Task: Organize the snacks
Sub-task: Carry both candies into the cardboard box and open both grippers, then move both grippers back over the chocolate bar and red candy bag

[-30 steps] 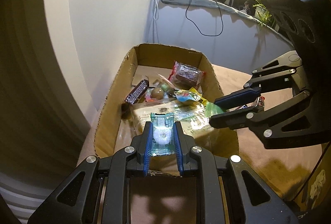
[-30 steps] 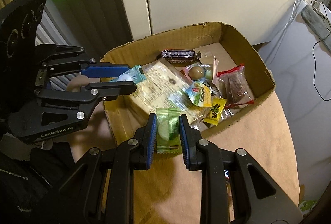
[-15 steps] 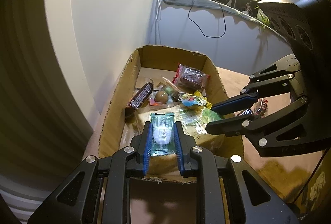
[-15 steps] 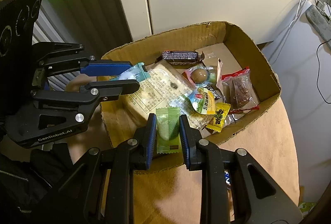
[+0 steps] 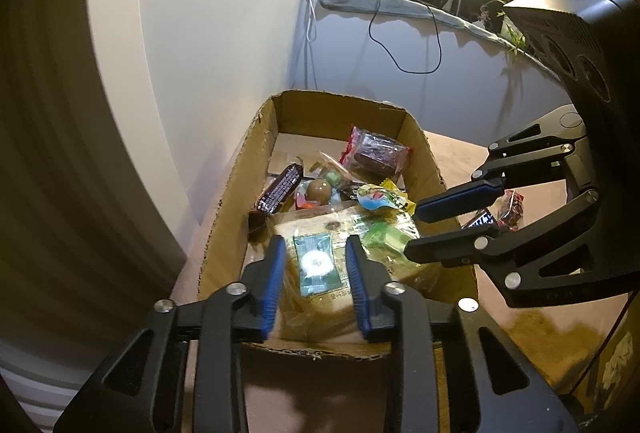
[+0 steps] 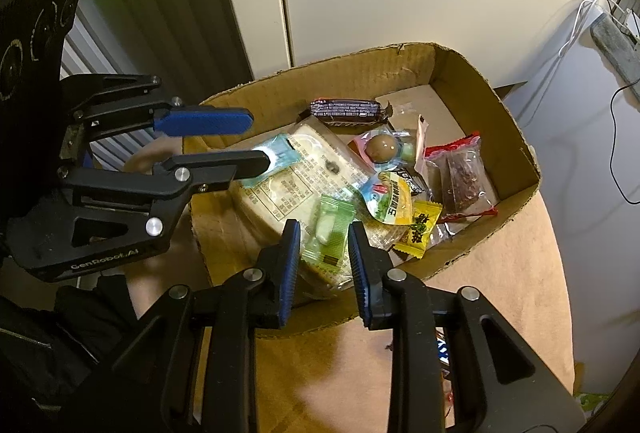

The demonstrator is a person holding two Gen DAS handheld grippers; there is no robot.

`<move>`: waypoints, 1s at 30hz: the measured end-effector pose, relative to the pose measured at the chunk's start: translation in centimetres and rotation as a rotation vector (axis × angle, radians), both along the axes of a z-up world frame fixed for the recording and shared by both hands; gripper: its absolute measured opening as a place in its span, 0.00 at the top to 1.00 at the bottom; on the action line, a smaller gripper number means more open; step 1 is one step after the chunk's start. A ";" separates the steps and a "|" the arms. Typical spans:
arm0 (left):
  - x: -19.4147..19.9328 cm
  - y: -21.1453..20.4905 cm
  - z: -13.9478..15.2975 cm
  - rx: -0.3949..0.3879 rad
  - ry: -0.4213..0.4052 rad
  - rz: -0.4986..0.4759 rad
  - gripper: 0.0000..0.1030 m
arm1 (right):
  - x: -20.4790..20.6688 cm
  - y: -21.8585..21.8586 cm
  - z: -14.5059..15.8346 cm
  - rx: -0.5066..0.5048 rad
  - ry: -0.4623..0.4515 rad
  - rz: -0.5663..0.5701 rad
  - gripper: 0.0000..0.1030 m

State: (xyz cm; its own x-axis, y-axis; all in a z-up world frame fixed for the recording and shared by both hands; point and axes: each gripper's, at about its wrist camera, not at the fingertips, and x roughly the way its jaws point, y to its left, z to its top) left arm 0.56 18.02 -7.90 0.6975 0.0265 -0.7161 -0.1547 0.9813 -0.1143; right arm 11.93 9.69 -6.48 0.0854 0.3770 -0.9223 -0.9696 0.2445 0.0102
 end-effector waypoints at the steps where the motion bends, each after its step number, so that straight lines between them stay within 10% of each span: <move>1: 0.0 0.0 0.0 0.002 0.000 0.002 0.66 | 0.0 0.0 0.0 0.000 -0.003 0.002 0.63; 7: 0.0 0.0 0.2 0.017 -0.006 0.010 0.48 | -0.1 -0.4 0.4 0.005 -0.037 0.005 0.35; 30: 0.3 -2.6 1.2 0.005 -0.027 -0.011 0.41 | 3.7 -7.3 2.0 0.080 -0.064 -0.172 0.31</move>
